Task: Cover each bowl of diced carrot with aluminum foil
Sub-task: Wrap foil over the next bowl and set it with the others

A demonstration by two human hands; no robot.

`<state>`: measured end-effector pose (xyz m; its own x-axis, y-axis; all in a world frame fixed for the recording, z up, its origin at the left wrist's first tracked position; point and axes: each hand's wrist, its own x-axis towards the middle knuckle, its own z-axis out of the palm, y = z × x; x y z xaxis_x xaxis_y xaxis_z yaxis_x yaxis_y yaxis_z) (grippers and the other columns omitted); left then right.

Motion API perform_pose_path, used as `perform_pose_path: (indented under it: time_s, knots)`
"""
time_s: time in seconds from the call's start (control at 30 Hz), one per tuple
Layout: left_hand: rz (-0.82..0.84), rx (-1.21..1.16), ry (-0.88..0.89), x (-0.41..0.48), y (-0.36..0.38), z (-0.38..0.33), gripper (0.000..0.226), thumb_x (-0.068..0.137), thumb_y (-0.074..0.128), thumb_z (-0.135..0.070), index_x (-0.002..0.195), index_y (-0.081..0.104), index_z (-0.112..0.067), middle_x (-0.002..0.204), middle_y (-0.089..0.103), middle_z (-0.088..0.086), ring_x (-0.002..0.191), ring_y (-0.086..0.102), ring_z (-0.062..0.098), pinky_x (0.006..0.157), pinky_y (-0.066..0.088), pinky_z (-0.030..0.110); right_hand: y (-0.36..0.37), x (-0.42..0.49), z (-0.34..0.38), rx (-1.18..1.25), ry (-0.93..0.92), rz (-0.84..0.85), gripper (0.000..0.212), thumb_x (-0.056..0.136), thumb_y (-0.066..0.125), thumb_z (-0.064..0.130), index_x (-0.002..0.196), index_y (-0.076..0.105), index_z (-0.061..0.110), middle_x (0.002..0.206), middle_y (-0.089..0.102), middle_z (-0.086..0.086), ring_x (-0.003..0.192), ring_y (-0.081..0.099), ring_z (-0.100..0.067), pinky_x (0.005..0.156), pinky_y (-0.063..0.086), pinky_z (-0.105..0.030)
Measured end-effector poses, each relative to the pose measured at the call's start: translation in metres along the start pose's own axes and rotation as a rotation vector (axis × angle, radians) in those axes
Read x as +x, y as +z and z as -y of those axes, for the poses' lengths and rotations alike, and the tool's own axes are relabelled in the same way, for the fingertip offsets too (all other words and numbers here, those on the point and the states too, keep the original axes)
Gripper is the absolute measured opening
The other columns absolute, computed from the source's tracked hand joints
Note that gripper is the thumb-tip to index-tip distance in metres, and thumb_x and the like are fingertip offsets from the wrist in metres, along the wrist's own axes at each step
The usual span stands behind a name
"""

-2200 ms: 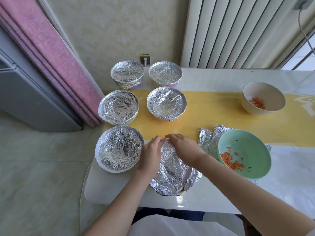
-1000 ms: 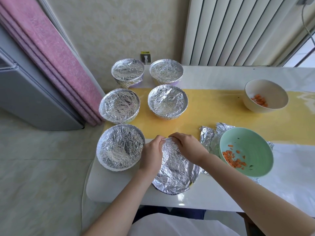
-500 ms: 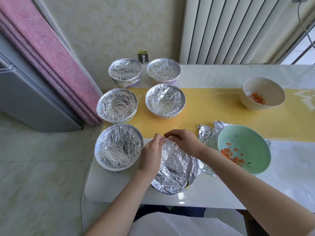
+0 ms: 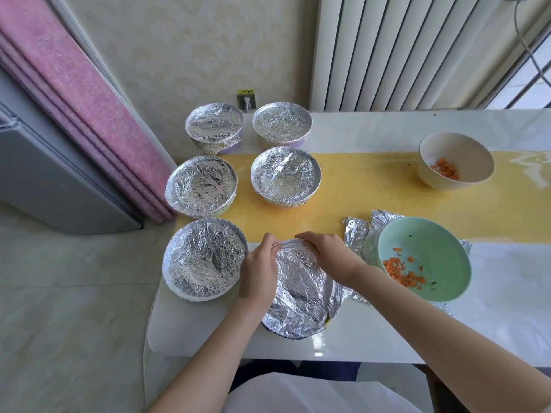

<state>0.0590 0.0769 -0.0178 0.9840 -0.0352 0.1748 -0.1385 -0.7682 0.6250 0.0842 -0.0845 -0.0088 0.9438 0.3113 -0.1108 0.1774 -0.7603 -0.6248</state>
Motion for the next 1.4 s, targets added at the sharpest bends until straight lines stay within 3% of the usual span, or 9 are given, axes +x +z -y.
perform_pose_path:
  time_s: [0.1, 0.23, 0.37, 0.53, 0.63, 0.77, 0.9, 1.2, 1.4]
  knots:
    - [0.021, -0.002, 0.004, -0.001, -0.001, -0.001, 0.006, 0.093, 0.053, -0.009, 0.087, 0.054, -0.007, 0.055, 0.044, -0.004, 0.046, 0.04, 0.016, 0.041, 0.022, 0.027, 0.0, -0.003, -0.003, -0.031, 0.011, -0.007, 0.027, 0.097, 0.043, 0.008, 0.115, 0.063, 0.009, 0.09, 0.07, -0.015, 0.08, 0.063, -0.03, 0.069, 0.041, -0.03]
    - [0.015, -0.027, -0.06, -0.002, 0.001, 0.001, 0.007, 0.095, 0.051, -0.01, 0.09, 0.055, -0.005, 0.057, 0.042, -0.006, 0.048, 0.039, 0.013, 0.042, 0.017, 0.02, 0.002, 0.001, -0.002, -0.025, 0.01, -0.024, 0.026, 0.097, 0.044, 0.01, 0.115, 0.063, 0.011, 0.092, 0.071, -0.015, 0.081, 0.064, -0.031, 0.072, 0.047, -0.036]
    - [-0.009, -0.123, -0.128, -0.008, 0.002, 0.002, 0.008, 0.096, 0.047, -0.008, 0.091, 0.051, -0.002, 0.078, 0.062, 0.012, 0.069, 0.058, 0.027, 0.045, 0.032, 0.011, 0.003, 0.007, 0.007, 0.003, 0.012, 0.012, 0.027, 0.099, 0.043, 0.016, 0.119, 0.061, 0.014, 0.106, 0.069, -0.009, 0.091, 0.064, -0.028, 0.081, 0.048, -0.041]
    - [0.053, -0.114, -0.136, -0.009, 0.004, 0.002, 0.009, 0.098, 0.042, -0.014, 0.098, 0.047, -0.007, 0.088, 0.06, 0.007, 0.075, 0.054, 0.021, 0.054, 0.035, 0.01, 0.007, 0.011, 0.006, -0.079, 0.0, 0.014, 0.034, 0.09, 0.047, -0.001, 0.115, 0.062, 0.017, 0.102, 0.07, -0.007, 0.085, 0.064, -0.028, 0.074, 0.051, -0.04]
    - [0.127, -0.057, -0.069, -0.001, 0.004, 0.003, 0.022, 0.1, 0.039, -0.022, 0.109, 0.053, -0.008, 0.094, 0.062, 0.003, 0.086, 0.06, 0.024, 0.064, 0.043, 0.028, 0.009, 0.01, 0.004, -0.102, -0.031, 0.025, 0.039, 0.085, 0.048, -0.005, 0.115, 0.061, 0.018, 0.101, 0.069, -0.006, 0.082, 0.064, -0.028, 0.071, 0.051, -0.042]
    - [0.105, -0.029, -0.026, 0.002, 0.004, 0.003, 0.019, 0.099, 0.043, -0.016, 0.102, 0.057, -0.004, 0.074, 0.06, 0.006, 0.064, 0.054, 0.024, 0.052, 0.034, 0.031, 0.005, 0.01, 0.007, -0.211, -0.039, 0.071, 0.031, 0.095, 0.044, 0.007, 0.122, 0.054, 0.018, 0.108, 0.065, -0.005, 0.089, 0.063, -0.027, 0.073, 0.051, -0.041]
    - [0.11, 0.018, 0.055, 0.0, 0.008, 0.004, 0.017, 0.097, 0.045, -0.016, 0.1, 0.059, -0.005, 0.077, 0.066, 0.009, 0.067, 0.061, 0.027, 0.052, 0.045, 0.037, 0.002, 0.01, 0.014, -0.356, -0.079, 0.116, 0.03, 0.097, 0.04, 0.01, 0.123, 0.052, 0.019, 0.107, 0.064, -0.002, 0.092, 0.061, -0.024, 0.067, 0.046, -0.032]
    - [0.111, 0.031, 0.027, -0.005, 0.012, 0.0, 0.014, 0.096, 0.047, -0.011, 0.103, 0.058, -0.004, 0.086, 0.069, 0.011, 0.076, 0.065, 0.029, 0.056, 0.046, 0.036, 0.004, 0.005, 0.019, -0.383, -0.022, 0.151, 0.038, 0.086, 0.04, -0.004, 0.12, 0.05, 0.012, 0.108, 0.061, -0.008, 0.089, 0.059, -0.03, 0.061, 0.029, -0.029]
    - [0.1, 0.022, 0.051, -0.01, 0.014, 0.004, 0.008, 0.093, 0.052, -0.006, 0.099, 0.058, -0.004, 0.08, 0.067, 0.009, 0.07, 0.064, 0.026, 0.053, 0.048, 0.035, 0.003, 0.001, 0.01, -0.278, -0.017, 0.15, 0.045, 0.088, 0.038, -0.006, 0.126, 0.052, 0.015, 0.111, 0.064, -0.004, 0.091, 0.062, -0.028, 0.069, 0.044, -0.034]
